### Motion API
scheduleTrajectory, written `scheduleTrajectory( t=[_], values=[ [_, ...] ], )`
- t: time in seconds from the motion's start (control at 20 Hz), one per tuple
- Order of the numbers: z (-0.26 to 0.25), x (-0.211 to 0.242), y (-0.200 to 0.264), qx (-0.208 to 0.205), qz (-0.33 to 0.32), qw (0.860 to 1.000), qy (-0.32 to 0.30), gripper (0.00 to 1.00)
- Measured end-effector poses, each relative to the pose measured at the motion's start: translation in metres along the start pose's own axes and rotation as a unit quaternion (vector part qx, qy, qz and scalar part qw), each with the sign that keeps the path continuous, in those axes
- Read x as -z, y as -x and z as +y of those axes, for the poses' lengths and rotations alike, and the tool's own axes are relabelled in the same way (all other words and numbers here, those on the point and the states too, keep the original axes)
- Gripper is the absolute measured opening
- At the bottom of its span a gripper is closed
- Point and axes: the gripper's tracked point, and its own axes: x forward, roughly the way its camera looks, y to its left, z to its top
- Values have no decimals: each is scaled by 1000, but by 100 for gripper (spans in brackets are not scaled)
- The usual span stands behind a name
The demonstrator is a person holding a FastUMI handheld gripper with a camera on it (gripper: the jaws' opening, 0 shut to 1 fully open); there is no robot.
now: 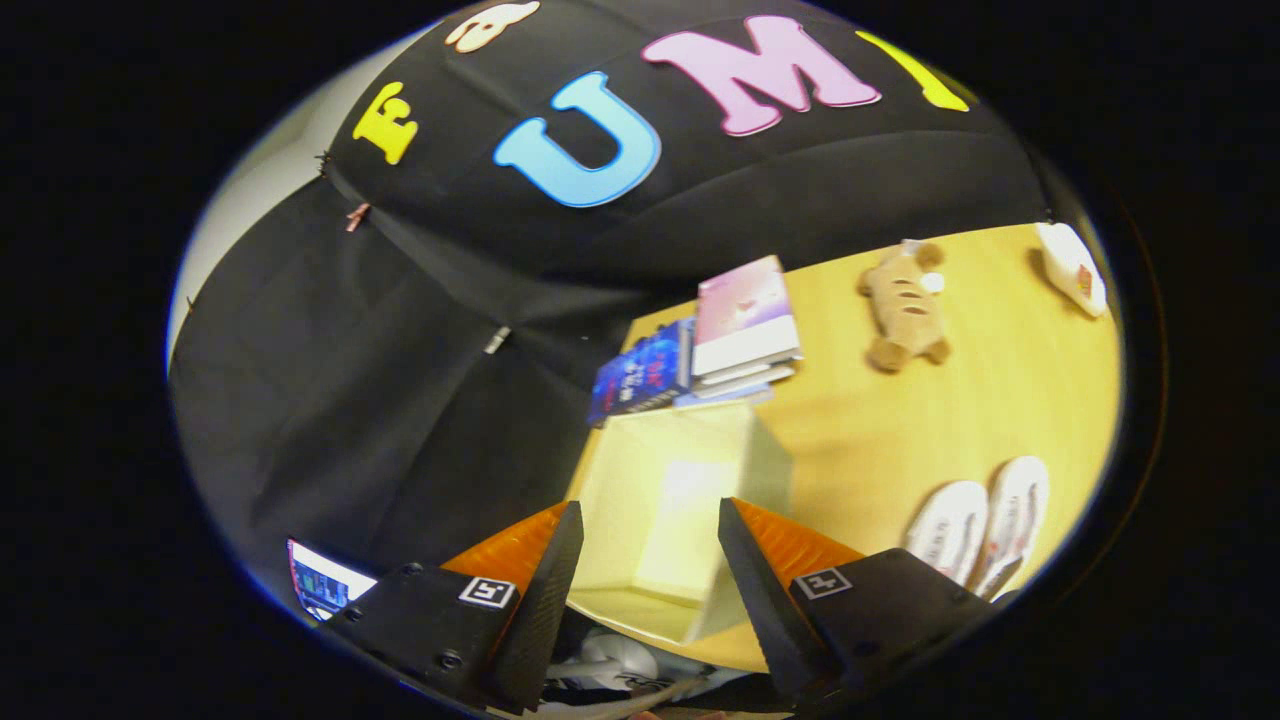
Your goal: Open the storage box then place both shoes into the box .Put the left shoe in first, then the right shoe, with the right side of both shoes facing outward in a uniform manner.
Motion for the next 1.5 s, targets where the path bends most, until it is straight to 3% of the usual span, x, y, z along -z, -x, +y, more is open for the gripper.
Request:
scheduleTrajectory(
  t=[0.2, 0.45, 0.7, 0.95, 1.25, 1.4, 1.5],
  values=[
    [-99, 41, 29, 122, 44, 991, 21, 85],
    [-187, 101, 42, 212, 91, 973, 31, 86],
    [-240, 132, 30, 256, 123, 957, 63, 79],
    [-260, 141, -1, 261, 136, 953, 73, 71],
    [-289, 143, -25, 306, 135, 939, 77, 33],
    [-288, 139, -24, 312, 120, 942, 42, 6],
    [-284, 138, -23, 306, 117, 944, 31, 5]
  ],
)
